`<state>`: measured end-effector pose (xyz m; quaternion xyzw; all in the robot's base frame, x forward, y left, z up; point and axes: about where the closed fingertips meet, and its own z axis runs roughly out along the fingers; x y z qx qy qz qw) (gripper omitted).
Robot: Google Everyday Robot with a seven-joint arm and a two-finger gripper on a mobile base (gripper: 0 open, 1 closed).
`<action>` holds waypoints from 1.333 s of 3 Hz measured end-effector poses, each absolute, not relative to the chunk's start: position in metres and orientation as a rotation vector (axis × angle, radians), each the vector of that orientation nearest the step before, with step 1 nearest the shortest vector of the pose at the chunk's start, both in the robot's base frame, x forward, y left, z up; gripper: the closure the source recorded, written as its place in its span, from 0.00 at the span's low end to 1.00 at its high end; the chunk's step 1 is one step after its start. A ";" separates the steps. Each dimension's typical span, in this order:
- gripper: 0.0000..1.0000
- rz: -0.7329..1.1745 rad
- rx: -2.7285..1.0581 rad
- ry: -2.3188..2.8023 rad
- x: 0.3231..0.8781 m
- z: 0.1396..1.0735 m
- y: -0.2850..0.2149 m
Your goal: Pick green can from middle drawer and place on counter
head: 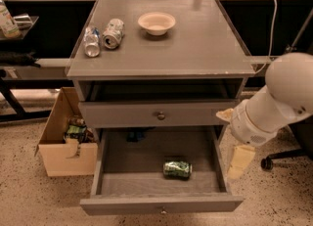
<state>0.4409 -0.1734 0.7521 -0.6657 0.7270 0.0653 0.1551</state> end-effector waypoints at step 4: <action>0.00 0.498 -1.841 1.841 0.485 0.571 -0.142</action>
Offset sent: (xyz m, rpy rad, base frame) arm 0.0262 0.0052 -0.1381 0.2224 -0.0872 0.1335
